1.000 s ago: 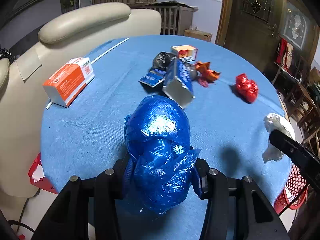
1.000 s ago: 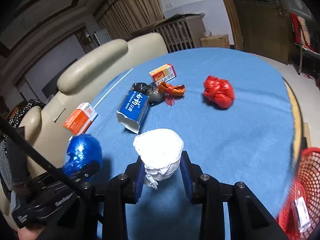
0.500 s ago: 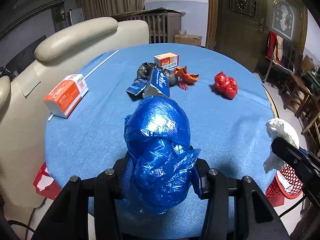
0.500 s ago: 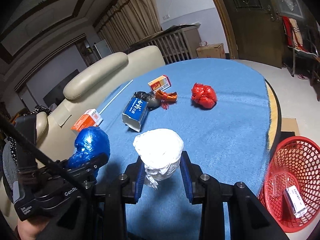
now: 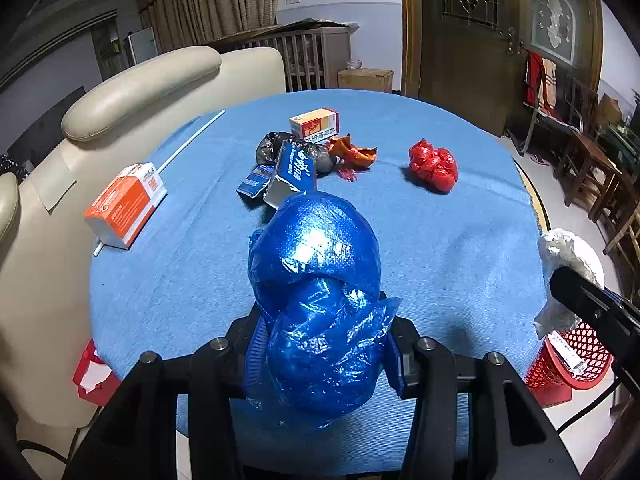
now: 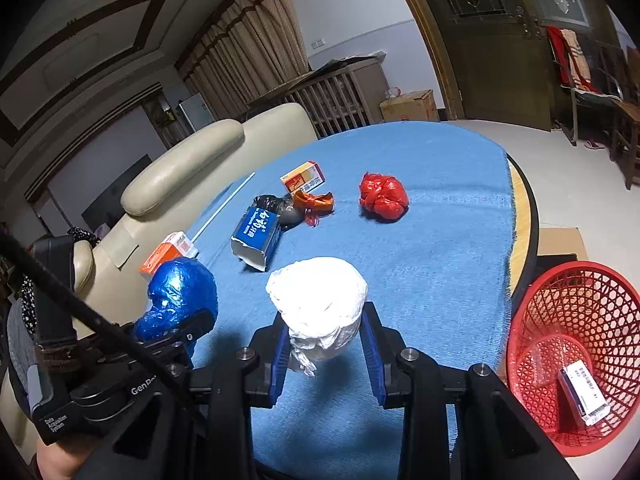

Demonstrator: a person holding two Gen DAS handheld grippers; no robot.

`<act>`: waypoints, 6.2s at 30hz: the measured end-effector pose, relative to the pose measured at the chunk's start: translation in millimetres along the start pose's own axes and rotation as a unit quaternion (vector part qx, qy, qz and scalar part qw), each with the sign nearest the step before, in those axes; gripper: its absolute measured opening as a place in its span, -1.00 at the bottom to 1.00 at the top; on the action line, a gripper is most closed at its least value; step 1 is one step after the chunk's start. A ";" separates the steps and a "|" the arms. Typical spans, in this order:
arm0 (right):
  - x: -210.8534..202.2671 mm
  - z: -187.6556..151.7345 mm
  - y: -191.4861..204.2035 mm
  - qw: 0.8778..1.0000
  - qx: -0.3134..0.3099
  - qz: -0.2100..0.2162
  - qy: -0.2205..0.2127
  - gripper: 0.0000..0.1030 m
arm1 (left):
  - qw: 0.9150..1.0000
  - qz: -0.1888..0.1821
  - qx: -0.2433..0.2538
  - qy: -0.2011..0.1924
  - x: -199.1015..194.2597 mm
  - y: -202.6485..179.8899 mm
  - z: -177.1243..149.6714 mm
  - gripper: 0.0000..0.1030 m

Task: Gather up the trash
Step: 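Carry the white bag in the right gripper while the left carries the blue bag toward the basket, then open the right gripper to drop the white bag into the red basket, then open the left gripper to drop the blue bag into the red basket, then move both open grippers back toward the table, then grasp the blue toothpaste box with the left gripper, then grasp the red plastic bag with the right gripper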

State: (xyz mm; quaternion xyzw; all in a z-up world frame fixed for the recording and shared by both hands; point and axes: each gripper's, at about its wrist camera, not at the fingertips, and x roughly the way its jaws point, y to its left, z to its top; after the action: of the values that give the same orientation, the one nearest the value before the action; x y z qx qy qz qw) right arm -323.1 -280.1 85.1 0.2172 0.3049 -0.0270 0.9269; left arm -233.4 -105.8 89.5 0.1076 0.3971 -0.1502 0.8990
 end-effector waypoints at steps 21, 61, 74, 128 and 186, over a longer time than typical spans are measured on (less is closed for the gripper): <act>-20.2 -2.0 -33.8 0.999 0.035 -0.020 -0.018 -0.32 | 0.999 -0.008 0.032 0.002 0.6 -28.2 2.7 -0.01; -51.9 -31.0 -146.5 0.985 0.143 -0.099 -0.024 -0.32 | 0.988 -0.062 0.138 0.020 20.5 -141.2 5.1 -0.02; -57.5 -32.6 -216.2 0.968 0.190 -0.163 -0.012 -0.32 | 0.977 -0.104 0.185 0.031 36.9 -205.8 12.8 -0.02; -92.4 -13.2 -228.9 0.954 0.216 -0.207 -0.027 0.46 | 0.973 -0.161 0.122 0.108 71.1 -186.7 15.4 0.42; 241.8 130.0 -52.8 0.984 -0.027 -0.135 0.116 0.19 | 0.998 0.019 -0.025 0.046 115.3 86.5 46.8 0.05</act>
State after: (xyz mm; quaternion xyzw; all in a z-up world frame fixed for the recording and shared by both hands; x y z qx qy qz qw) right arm -64.3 -362.4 18.8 0.1502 0.4371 -0.1181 0.8789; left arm -96.9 -61.1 40.8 0.0992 0.4393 -0.1178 0.8850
